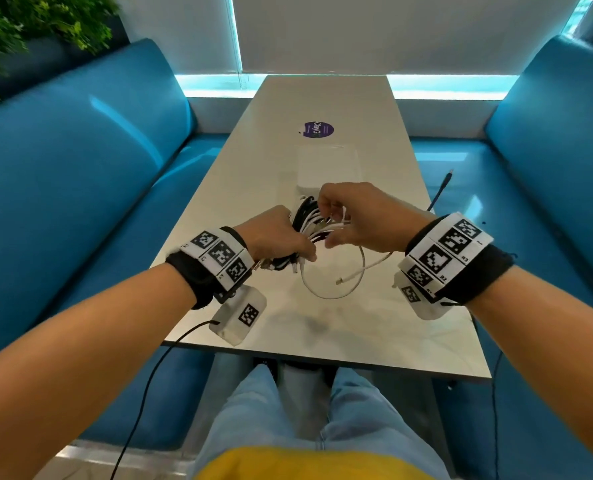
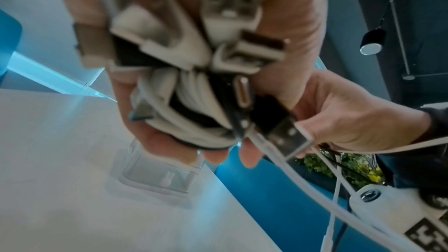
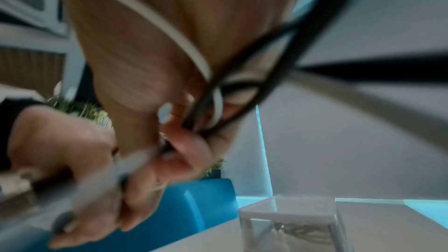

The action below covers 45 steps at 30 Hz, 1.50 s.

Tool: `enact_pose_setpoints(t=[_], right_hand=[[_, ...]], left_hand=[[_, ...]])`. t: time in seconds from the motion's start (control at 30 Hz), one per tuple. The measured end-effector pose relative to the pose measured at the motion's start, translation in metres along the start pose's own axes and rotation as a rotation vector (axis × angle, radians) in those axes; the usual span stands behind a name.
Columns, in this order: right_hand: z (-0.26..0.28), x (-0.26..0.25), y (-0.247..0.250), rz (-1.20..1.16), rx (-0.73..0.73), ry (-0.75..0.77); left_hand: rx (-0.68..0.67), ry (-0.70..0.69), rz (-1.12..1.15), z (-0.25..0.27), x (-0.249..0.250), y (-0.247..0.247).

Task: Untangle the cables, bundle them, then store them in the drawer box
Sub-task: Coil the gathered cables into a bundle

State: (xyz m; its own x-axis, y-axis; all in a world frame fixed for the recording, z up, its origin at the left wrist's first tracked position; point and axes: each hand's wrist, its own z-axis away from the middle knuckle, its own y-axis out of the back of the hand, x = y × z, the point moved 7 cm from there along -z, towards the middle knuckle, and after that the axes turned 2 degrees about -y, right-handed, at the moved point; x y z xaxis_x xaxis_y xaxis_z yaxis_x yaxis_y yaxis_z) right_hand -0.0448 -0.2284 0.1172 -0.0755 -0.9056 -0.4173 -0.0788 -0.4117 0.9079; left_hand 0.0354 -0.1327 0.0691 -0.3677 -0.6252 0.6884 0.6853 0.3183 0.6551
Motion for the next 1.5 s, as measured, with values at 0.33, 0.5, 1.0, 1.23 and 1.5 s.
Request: enact_pose_setpoints(t=[0.33,0.5,1.0,1.23,1.5], right_hand=[[-0.005,0.039,-0.018,0.047,-0.126,-0.196],[-0.009,0.044,-0.03,0.156,-0.16,-0.231],[-0.011,0.074,-0.021,-0.036,-0.061,-0.342],[-0.025,0.016,-0.047,-0.241,-0.099,-0.141],[-0.013,-0.003,-0.015,-0.192,-0.008,-0.015]], left_hand=[[0.146,0.047,0.142,-0.006,-0.013,0.019],[0.009,0.042,0.273,-0.001,-0.012,0.011],[0.073,0.069,0.386,-0.001,-0.031,0.025],[-0.023,-0.013,0.439,0.007,-0.008,0.006],[-0.053,-0.049,0.313,0.019,-0.007,0.02]])
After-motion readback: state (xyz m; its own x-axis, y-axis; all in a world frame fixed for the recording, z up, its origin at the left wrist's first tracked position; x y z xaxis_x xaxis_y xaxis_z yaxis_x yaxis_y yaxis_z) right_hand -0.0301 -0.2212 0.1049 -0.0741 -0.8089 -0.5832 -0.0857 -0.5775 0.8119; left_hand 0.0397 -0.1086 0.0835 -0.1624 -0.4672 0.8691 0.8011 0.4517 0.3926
